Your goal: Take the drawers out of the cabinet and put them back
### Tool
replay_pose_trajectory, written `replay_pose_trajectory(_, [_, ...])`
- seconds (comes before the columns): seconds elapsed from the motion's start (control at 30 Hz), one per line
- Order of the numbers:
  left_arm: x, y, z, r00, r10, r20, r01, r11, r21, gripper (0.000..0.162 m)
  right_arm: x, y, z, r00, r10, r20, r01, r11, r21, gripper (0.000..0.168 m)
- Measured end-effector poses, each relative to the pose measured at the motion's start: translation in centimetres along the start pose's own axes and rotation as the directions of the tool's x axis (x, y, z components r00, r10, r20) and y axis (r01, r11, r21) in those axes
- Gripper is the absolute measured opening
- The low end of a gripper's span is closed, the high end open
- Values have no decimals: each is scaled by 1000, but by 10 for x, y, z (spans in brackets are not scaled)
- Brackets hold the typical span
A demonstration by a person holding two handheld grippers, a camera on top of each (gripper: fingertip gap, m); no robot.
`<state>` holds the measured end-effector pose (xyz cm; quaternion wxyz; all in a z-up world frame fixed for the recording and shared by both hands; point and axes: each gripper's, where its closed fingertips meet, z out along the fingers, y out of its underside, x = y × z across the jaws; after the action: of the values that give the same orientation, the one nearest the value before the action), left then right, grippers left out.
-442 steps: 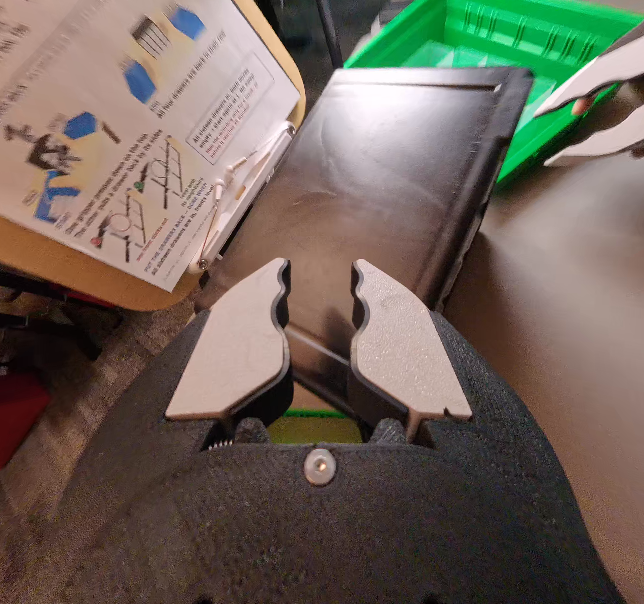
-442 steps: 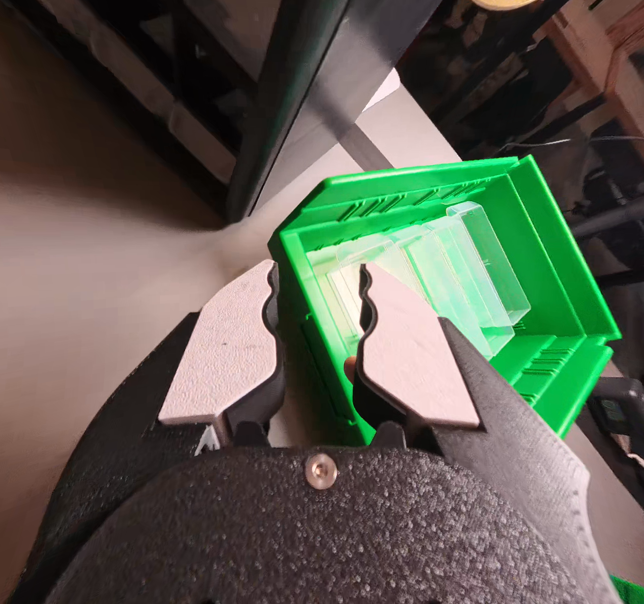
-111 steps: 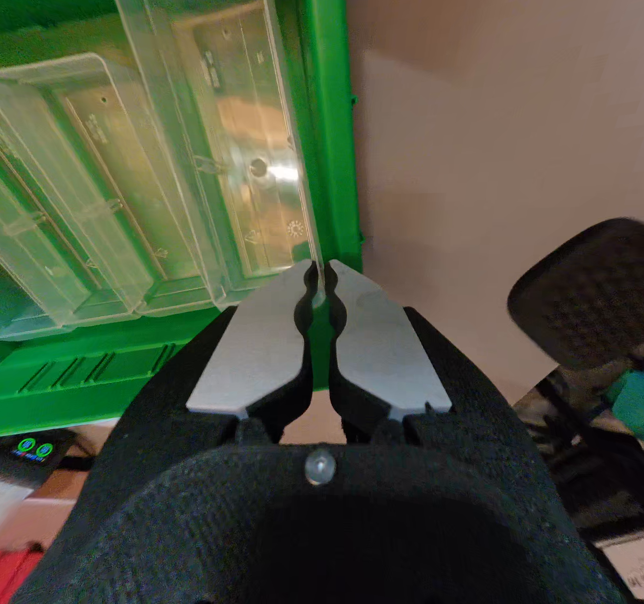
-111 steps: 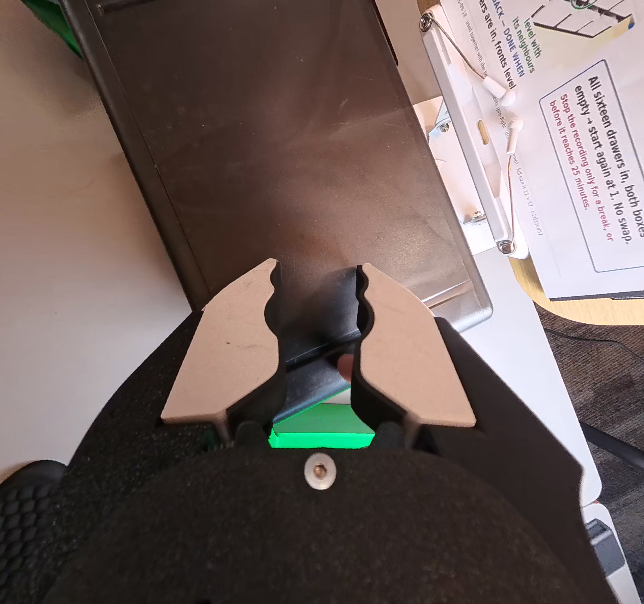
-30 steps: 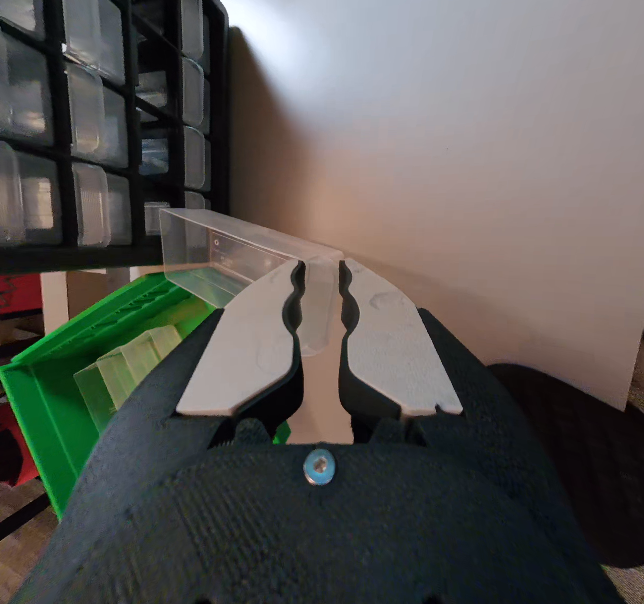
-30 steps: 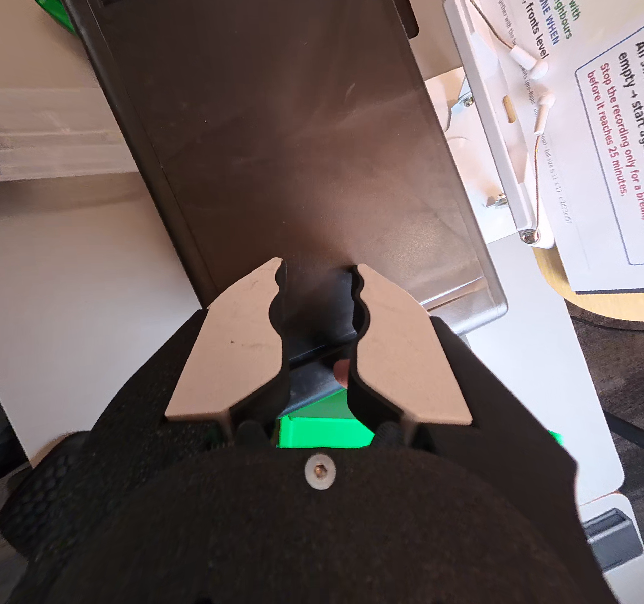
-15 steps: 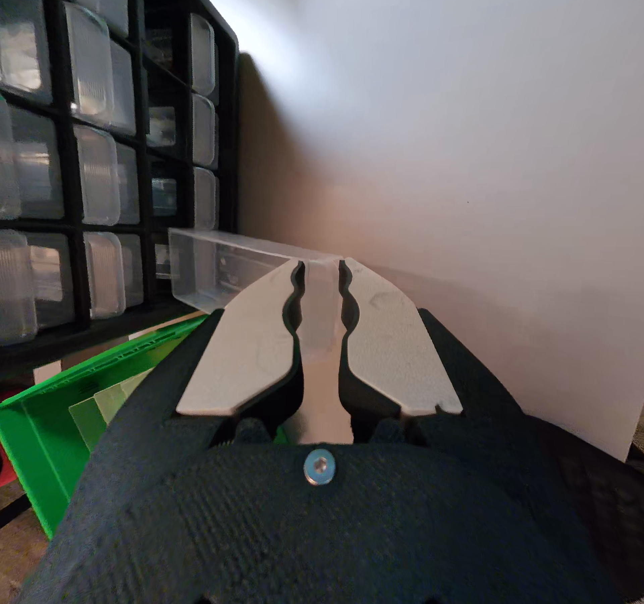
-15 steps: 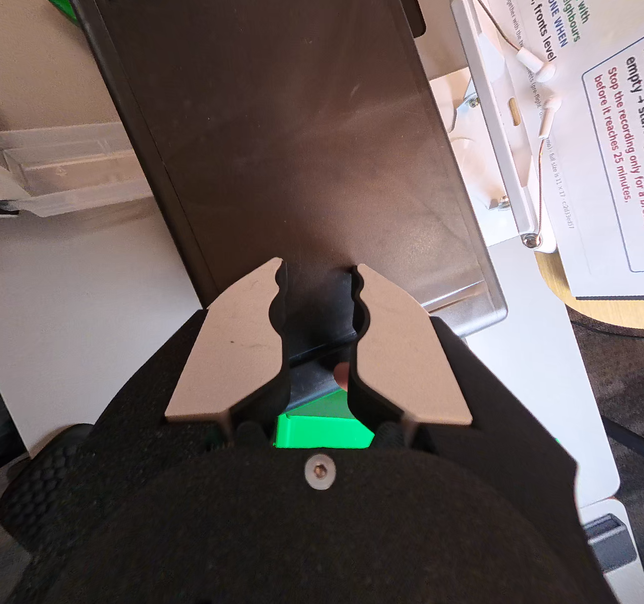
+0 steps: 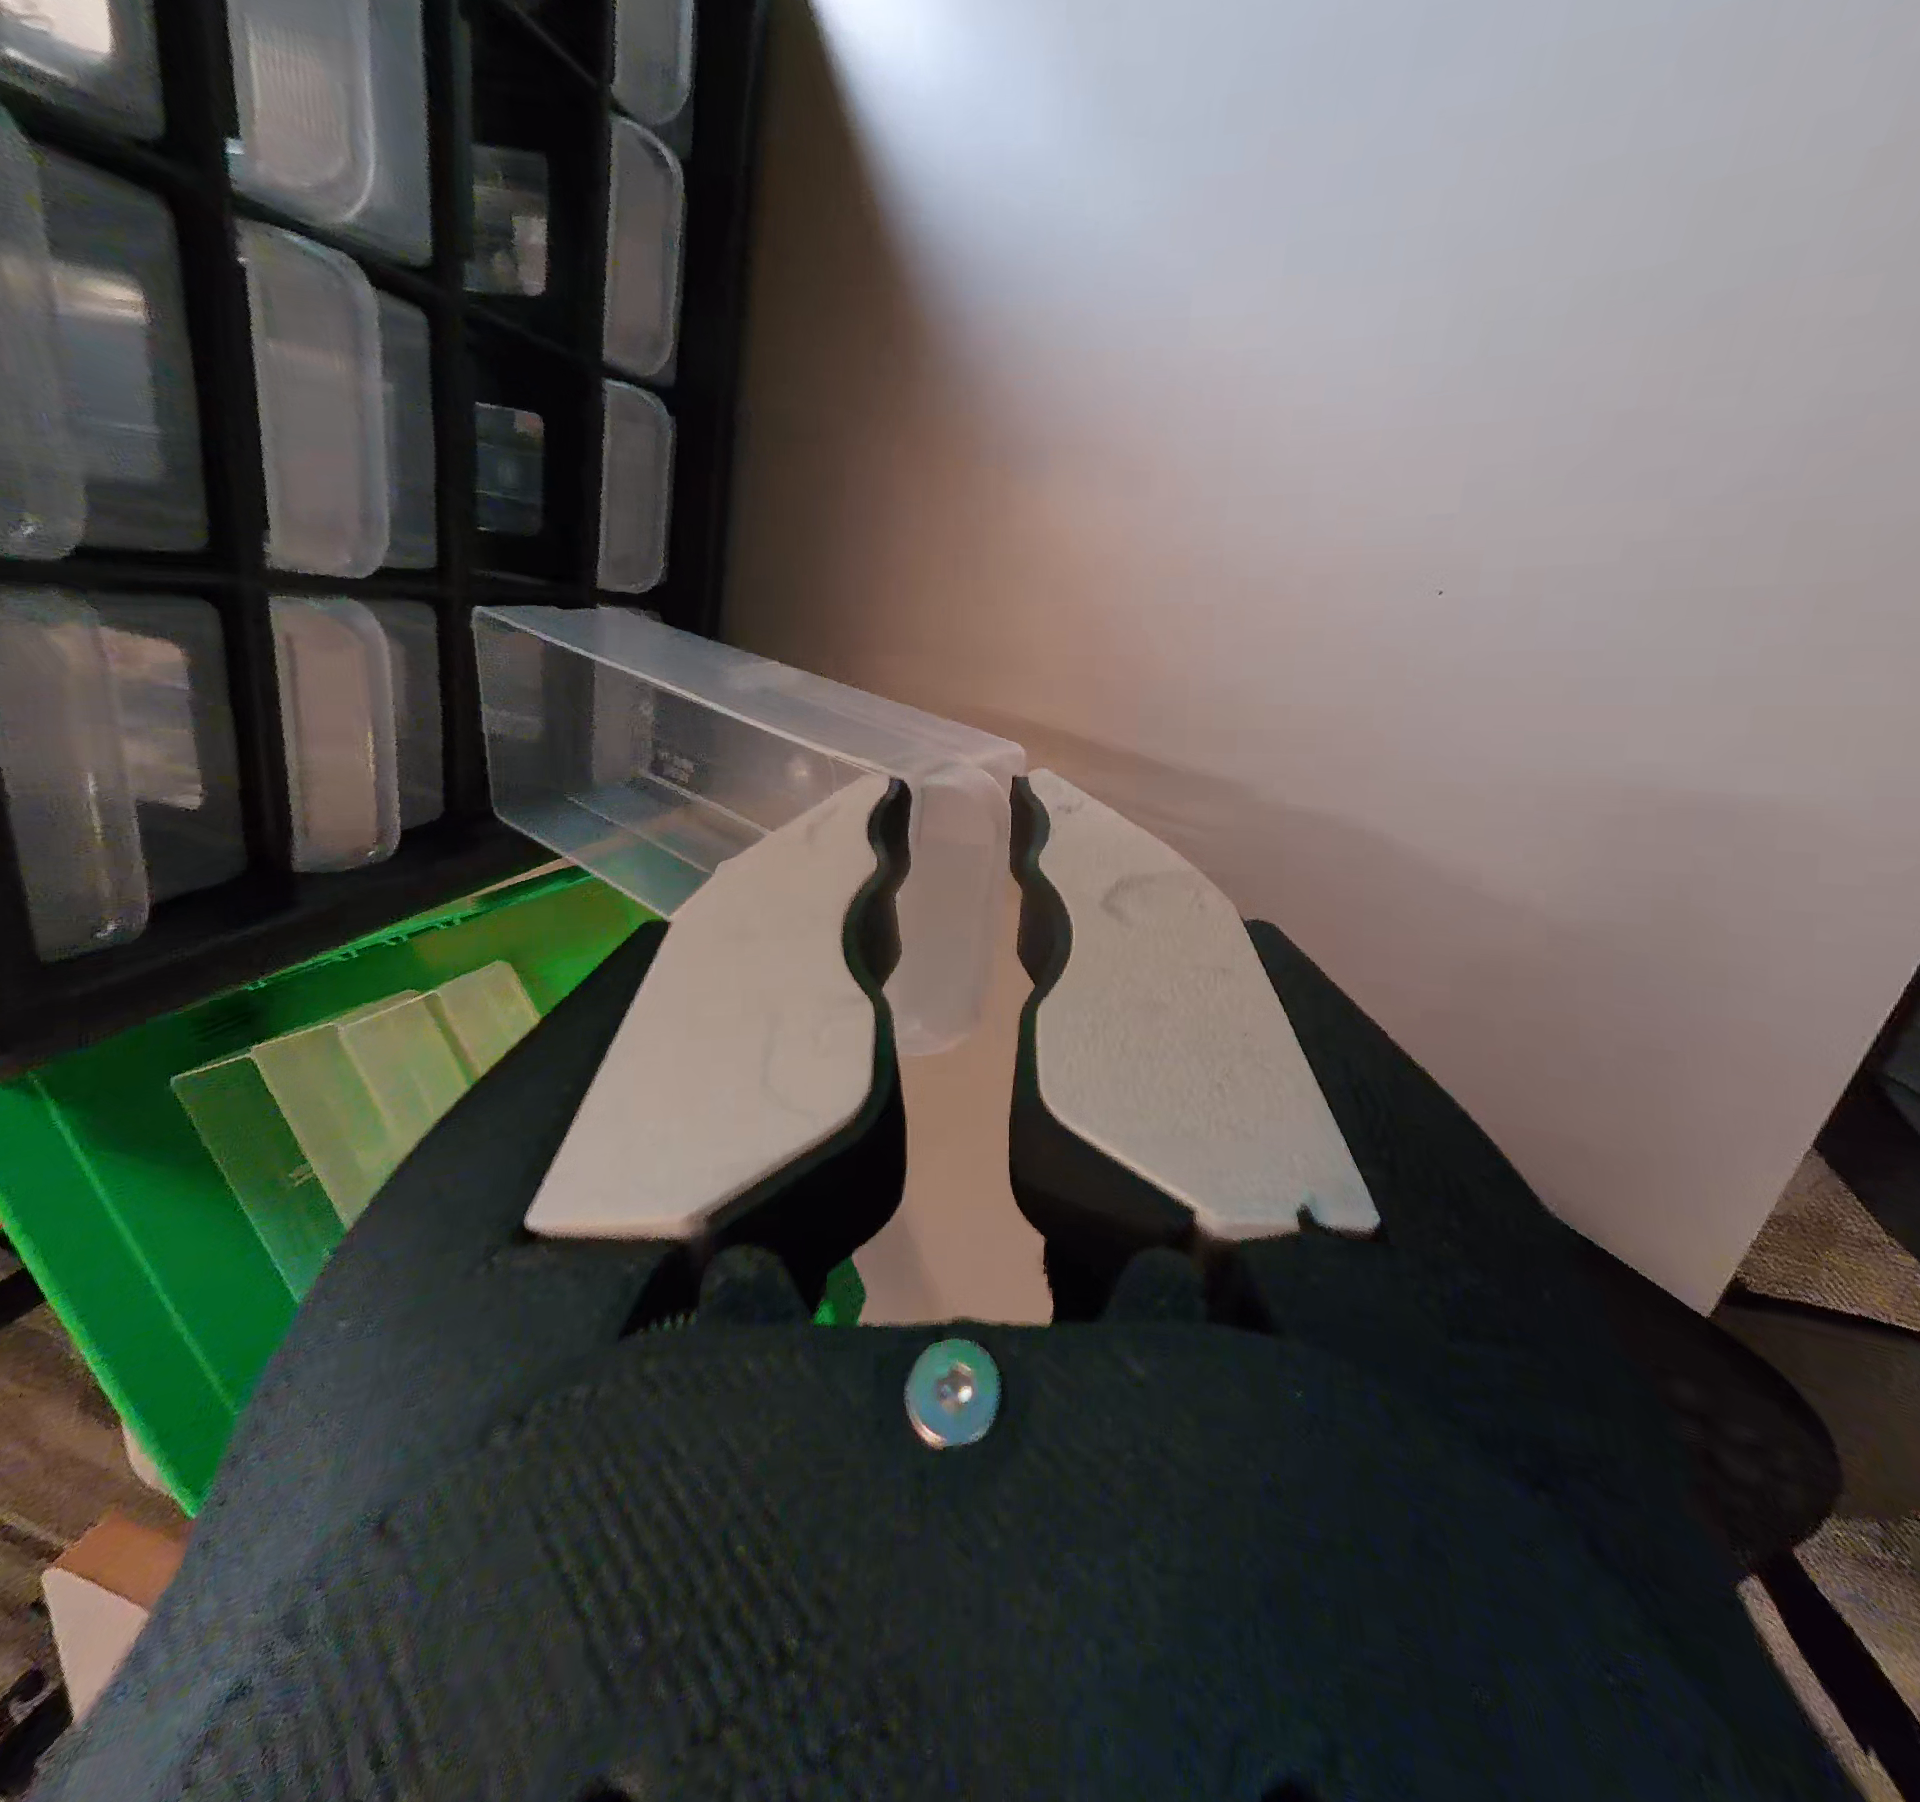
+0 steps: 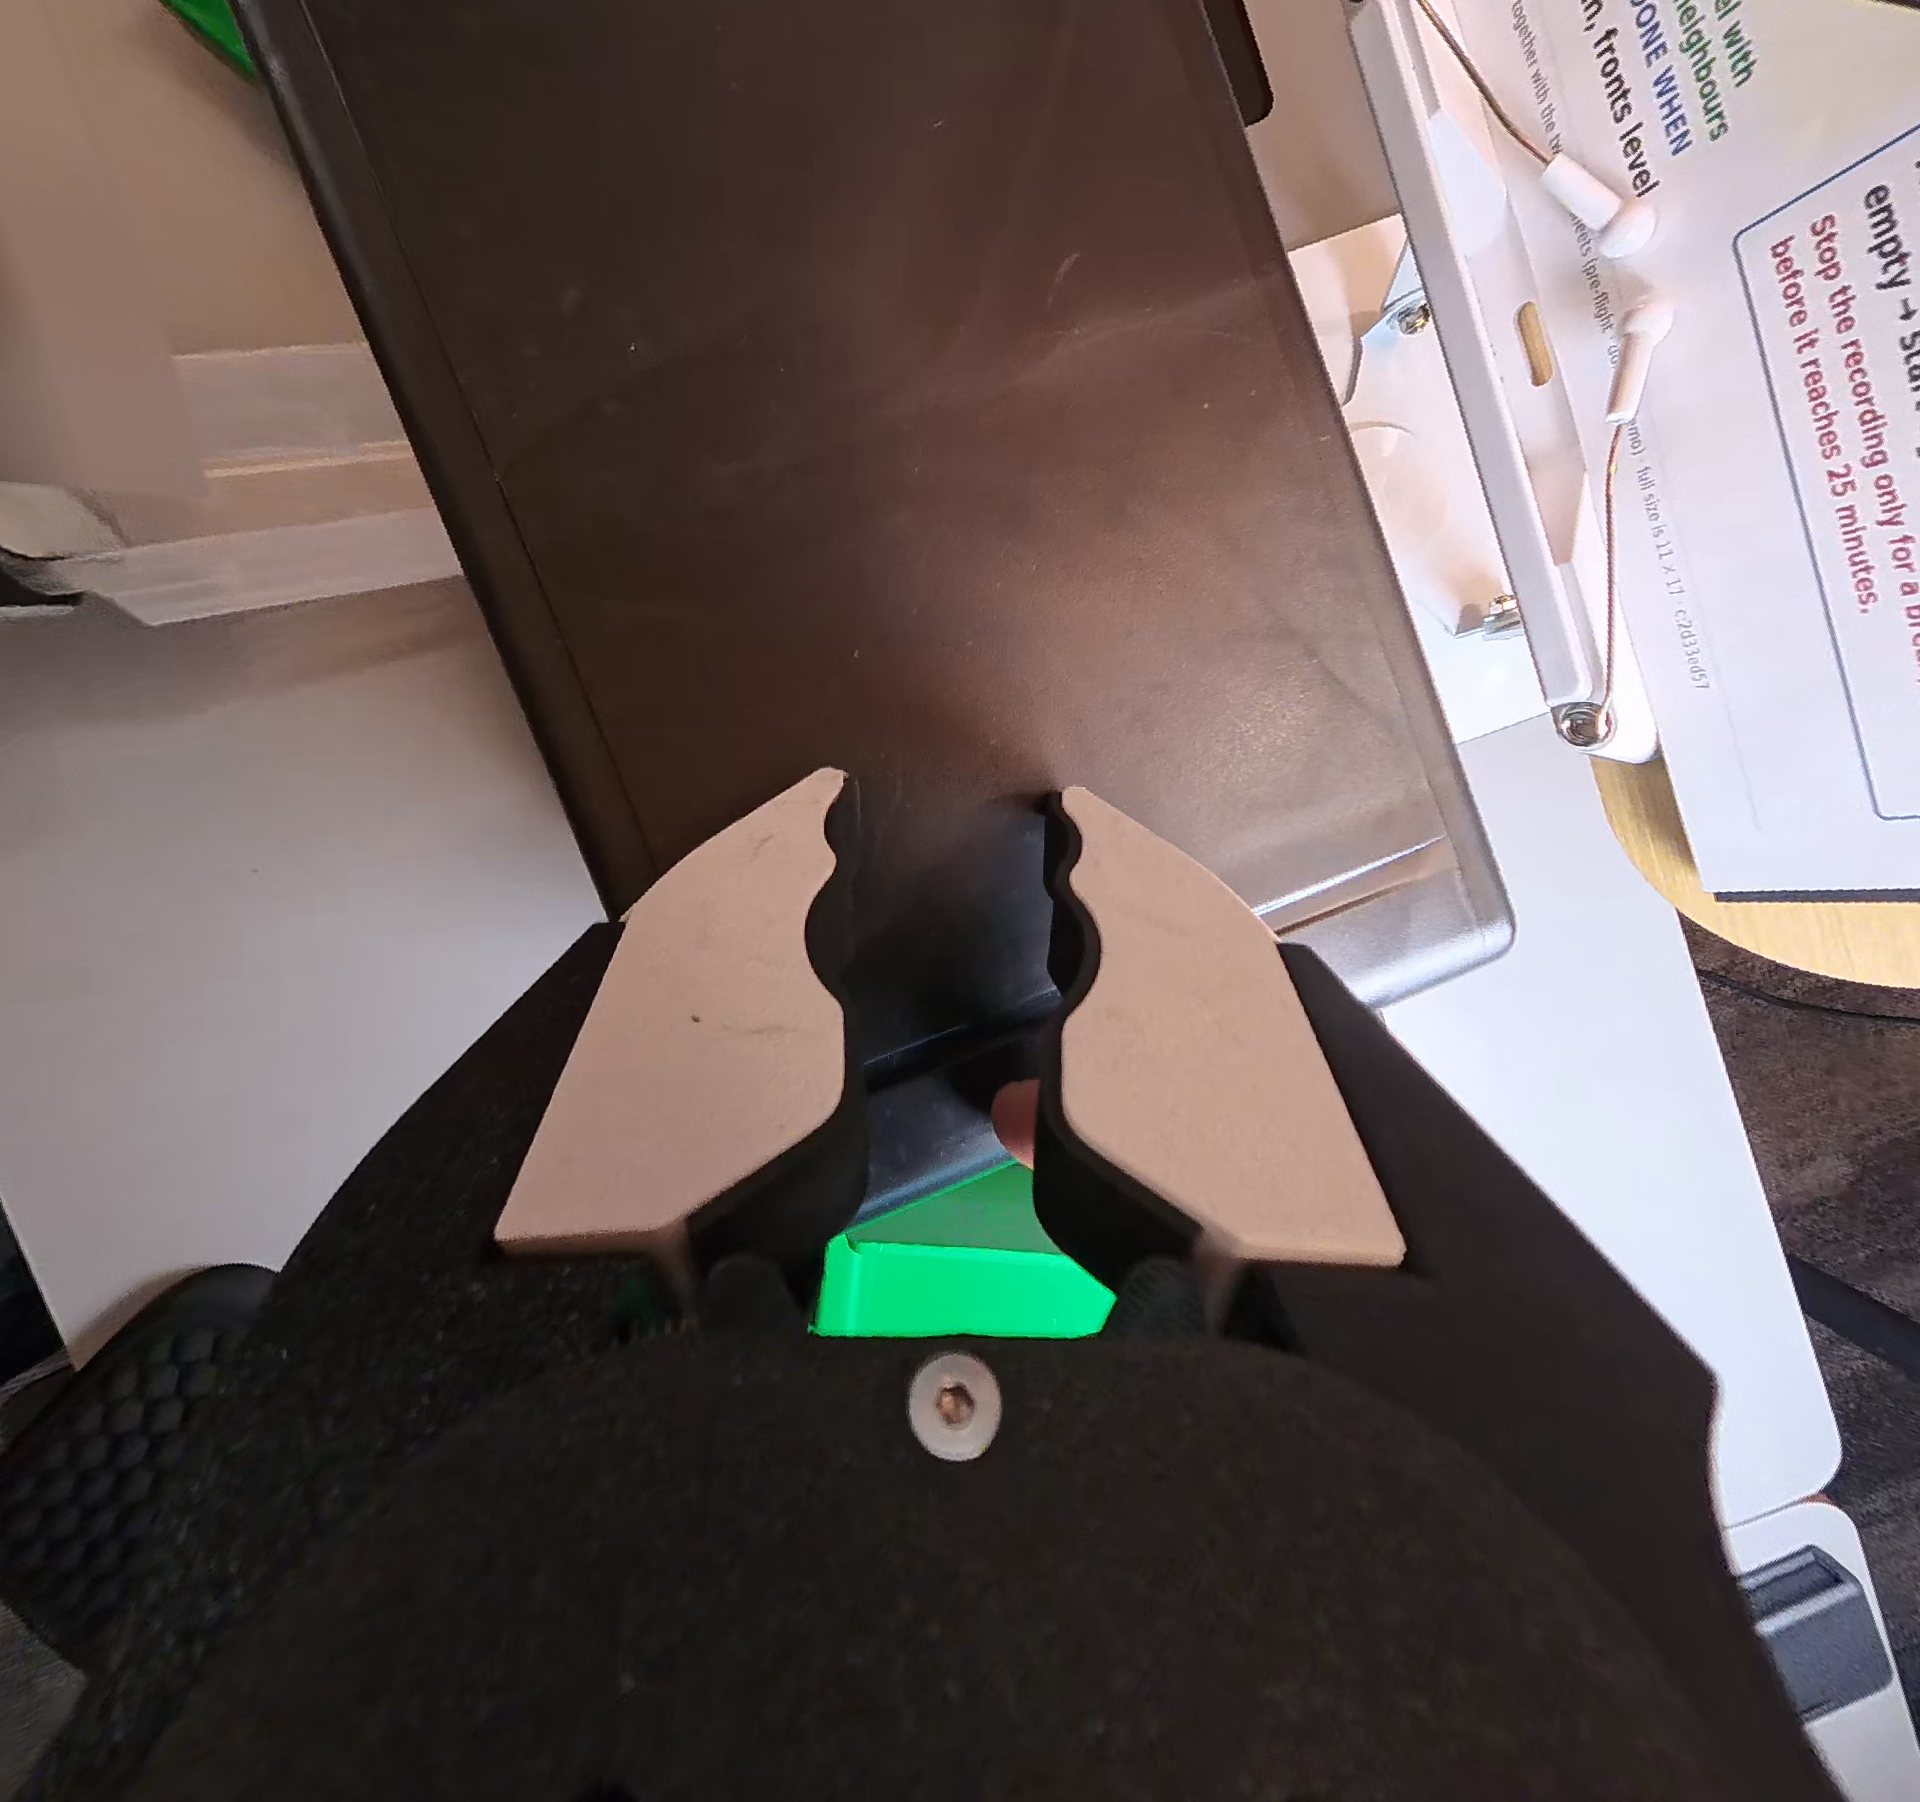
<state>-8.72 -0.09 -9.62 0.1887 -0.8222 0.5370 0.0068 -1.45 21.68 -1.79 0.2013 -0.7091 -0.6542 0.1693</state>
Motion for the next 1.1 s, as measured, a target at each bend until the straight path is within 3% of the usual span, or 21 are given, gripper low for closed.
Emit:
replay_pose_trajectory(0.03, [-1,-1,1,1000,3,4,-3,1000,1,19,0,0,0,1000,0,1,0,1000,-4,34])
replay_pose_trajectory(0.27, [-14,0,15,997,7,77,-1,997,-77,19,0,0,0,1000,2,4,-2,1000,-14,34])
replay_pose_trajectory(0.53, [-12,-15,28,985,105,133,-101,994,-41,19,0,0,0,1000,8,2,-8,1000,-13,34])
replay_pose_trajectory(0.77, [-33,17,57,880,281,383,-273,959,-77,19,-1,1,0,1000,5,-2,-5,1000,-18,32])
replay_pose_trajectory(1.0, [-85,4,63,820,207,533,-258,966,22,22,-1,1,0,1000,17,-8,-17,999,-34,32])
replay_pose_trajectory(1.1, [-103,3,62,815,127,565,-229,967,114,36,-1,1,-1,1000,19,-14,-20,999,-34,31])
